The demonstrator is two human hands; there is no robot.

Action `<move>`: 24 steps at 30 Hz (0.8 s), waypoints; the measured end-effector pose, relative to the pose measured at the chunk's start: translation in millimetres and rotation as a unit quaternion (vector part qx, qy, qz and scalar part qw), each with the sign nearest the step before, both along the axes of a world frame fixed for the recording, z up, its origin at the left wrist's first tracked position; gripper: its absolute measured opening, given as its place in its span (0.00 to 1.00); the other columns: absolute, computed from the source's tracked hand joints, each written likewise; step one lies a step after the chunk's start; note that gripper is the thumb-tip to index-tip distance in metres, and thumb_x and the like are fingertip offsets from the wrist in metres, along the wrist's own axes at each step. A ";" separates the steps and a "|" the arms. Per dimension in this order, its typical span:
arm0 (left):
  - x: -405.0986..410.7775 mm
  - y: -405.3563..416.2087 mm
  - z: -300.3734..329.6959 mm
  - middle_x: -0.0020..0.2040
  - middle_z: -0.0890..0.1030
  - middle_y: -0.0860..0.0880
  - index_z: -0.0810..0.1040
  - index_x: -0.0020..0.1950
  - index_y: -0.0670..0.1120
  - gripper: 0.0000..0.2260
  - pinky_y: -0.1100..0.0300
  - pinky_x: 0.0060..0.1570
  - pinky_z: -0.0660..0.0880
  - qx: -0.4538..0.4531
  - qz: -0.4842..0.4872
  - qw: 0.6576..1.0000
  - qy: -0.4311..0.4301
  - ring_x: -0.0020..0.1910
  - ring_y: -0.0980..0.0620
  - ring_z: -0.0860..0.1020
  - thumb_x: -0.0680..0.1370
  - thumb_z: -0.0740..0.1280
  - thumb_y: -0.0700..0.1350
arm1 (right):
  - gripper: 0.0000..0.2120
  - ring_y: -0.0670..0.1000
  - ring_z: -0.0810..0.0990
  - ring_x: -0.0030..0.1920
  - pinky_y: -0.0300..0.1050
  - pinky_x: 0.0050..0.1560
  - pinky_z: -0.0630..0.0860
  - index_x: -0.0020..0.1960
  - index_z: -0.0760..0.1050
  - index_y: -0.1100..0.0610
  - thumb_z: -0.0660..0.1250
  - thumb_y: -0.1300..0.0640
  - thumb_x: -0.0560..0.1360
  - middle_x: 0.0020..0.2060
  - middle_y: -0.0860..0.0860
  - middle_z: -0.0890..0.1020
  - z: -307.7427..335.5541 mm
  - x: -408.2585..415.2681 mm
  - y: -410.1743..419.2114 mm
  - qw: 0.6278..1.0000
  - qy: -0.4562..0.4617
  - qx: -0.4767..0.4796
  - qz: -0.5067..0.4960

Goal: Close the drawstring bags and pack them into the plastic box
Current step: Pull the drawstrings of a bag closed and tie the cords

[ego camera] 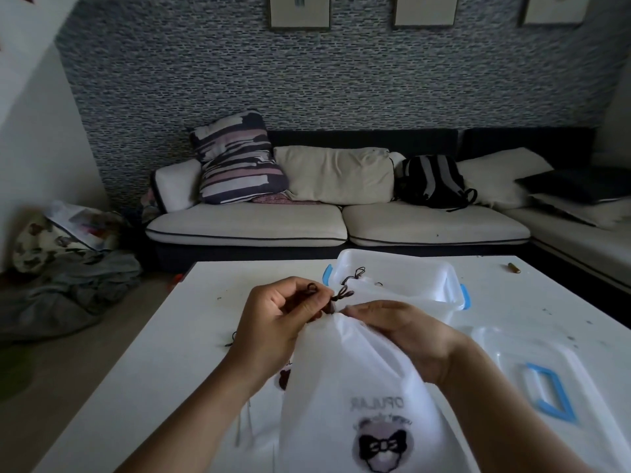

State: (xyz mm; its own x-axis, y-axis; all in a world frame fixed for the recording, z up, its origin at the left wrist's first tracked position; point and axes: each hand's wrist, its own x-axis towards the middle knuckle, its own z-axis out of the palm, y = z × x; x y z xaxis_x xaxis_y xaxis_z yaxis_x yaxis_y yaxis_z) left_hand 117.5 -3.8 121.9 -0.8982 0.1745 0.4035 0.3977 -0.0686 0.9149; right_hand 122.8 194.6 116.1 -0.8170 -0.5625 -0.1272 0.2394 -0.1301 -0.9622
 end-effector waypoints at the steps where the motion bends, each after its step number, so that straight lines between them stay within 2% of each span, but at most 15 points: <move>1: 0.0 -1.5 1.2 0.38 0.85 0.45 0.85 0.41 0.46 0.07 0.61 0.41 0.78 0.002 -0.002 1.000 -0.006 0.37 0.51 0.82 0.71 0.72 0.49 | 0.21 0.66 0.75 0.62 0.63 0.69 0.68 0.68 0.72 0.70 0.63 0.57 0.81 0.64 0.72 0.74 -0.9 0.1 -0.7 1.000 -0.004 -0.017 0.013; 4: 1.3 -2.7 3.0 0.39 0.85 0.44 0.85 0.43 0.44 0.09 0.61 0.41 0.78 -0.003 -0.024 1.000 -0.014 0.38 0.50 0.83 0.70 0.73 0.48 | 0.21 0.59 0.78 0.58 0.52 0.64 0.74 0.69 0.70 0.71 0.64 0.59 0.80 0.59 0.63 0.78 -0.3 1.1 -5.1 0.997 -0.009 -0.063 0.039; 7: 0.8 -2.0 1.5 0.40 0.86 0.44 0.86 0.43 0.44 0.08 0.61 0.43 0.79 -0.009 -0.022 1.000 0.004 0.40 0.50 0.83 0.70 0.73 0.48 | 0.20 0.57 0.80 0.56 0.51 0.63 0.74 0.68 0.70 0.71 0.63 0.61 0.79 0.58 0.61 0.79 0.8 2.0 -7.9 0.995 -0.013 -0.090 0.040; 10: -1.9 -2.1 -0.8 0.39 0.86 0.47 0.85 0.42 0.45 0.05 0.64 0.43 0.78 -0.012 -0.018 0.999 0.030 0.39 0.53 0.84 0.70 0.73 0.46 | 0.17 0.57 0.82 0.49 0.49 0.56 0.78 0.63 0.73 0.71 0.66 0.63 0.77 0.51 0.62 0.81 2.2 -1.8 -6.3 0.996 0.016 -0.075 -0.038; 12: -4.2 -2.8 -3.3 0.39 0.86 0.49 0.85 0.43 0.47 0.05 0.65 0.44 0.77 -0.021 -0.009 0.999 0.047 0.39 0.55 0.84 0.71 0.72 0.46 | 0.11 0.57 0.81 0.46 0.46 0.49 0.80 0.58 0.76 0.69 0.67 0.67 0.77 0.49 0.63 0.81 4.3 -6.6 -0.7 0.989 0.043 -0.054 -0.131; 15: -6.4 -2.6 -7.5 0.39 0.86 0.51 0.85 0.44 0.48 0.05 0.66 0.44 0.76 -0.049 -0.003 0.997 0.058 0.39 0.58 0.82 0.72 0.72 0.47 | 0.09 0.59 0.77 0.46 0.47 0.47 0.77 0.56 0.80 0.66 0.66 0.64 0.78 0.47 0.64 0.80 8.1 -9.0 3.9 0.976 0.104 0.004 -0.191; 17: -7.3 -2.2 -9.1 0.39 0.86 0.50 0.85 0.44 0.47 0.05 0.66 0.44 0.76 -0.052 -0.006 0.997 0.056 0.38 0.57 0.81 0.73 0.71 0.47 | 0.08 0.58 0.77 0.44 0.51 0.48 0.76 0.55 0.84 0.56 0.70 0.60 0.77 0.44 0.62 0.81 9.5 -6.7 2.0 0.961 0.175 0.080 -0.197; 19: -8.2 -1.8 -9.7 0.39 0.86 0.50 0.85 0.44 0.46 0.06 0.66 0.44 0.76 -0.049 -0.002 0.997 0.053 0.38 0.57 0.81 0.73 0.71 0.47 | 0.11 0.59 0.81 0.45 0.55 0.54 0.78 0.55 0.85 0.48 0.76 0.57 0.73 0.50 0.54 0.84 11.9 -3.0 -0.5 0.928 0.258 0.171 -0.206; 21: -8.8 -1.5 -9.9 0.39 0.86 0.50 0.85 0.44 0.45 0.07 0.65 0.45 0.76 -0.051 0.003 0.997 0.051 0.38 0.57 0.81 0.73 0.71 0.48 | 0.14 0.48 0.82 0.50 0.45 0.54 0.79 0.53 0.85 0.45 0.79 0.57 0.69 0.55 0.44 0.83 13.9 -1.7 -0.7 0.893 0.324 0.218 -0.225; 22: -9.1 -1.3 -10.2 0.39 0.86 0.49 0.85 0.44 0.45 0.07 0.65 0.45 0.76 -0.054 0.004 0.997 0.050 0.38 0.57 0.82 0.73 0.71 0.47 | 0.14 0.45 0.82 0.51 0.40 0.52 0.78 0.51 0.86 0.45 0.80 0.58 0.67 0.55 0.42 0.83 15.4 -1.3 -1.5 0.883 0.342 0.218 -0.234; 24: -10.1 -1.0 -10.8 0.39 0.86 0.48 0.85 0.44 0.44 0.05 0.64 0.46 0.77 -0.053 -0.002 0.997 0.047 0.39 0.55 0.83 0.75 0.71 0.44 | 0.11 0.46 0.82 0.47 0.38 0.45 0.77 0.45 0.87 0.48 0.79 0.62 0.67 0.48 0.45 0.85 17.0 -0.5 -3.9 0.886 0.355 0.183 -0.237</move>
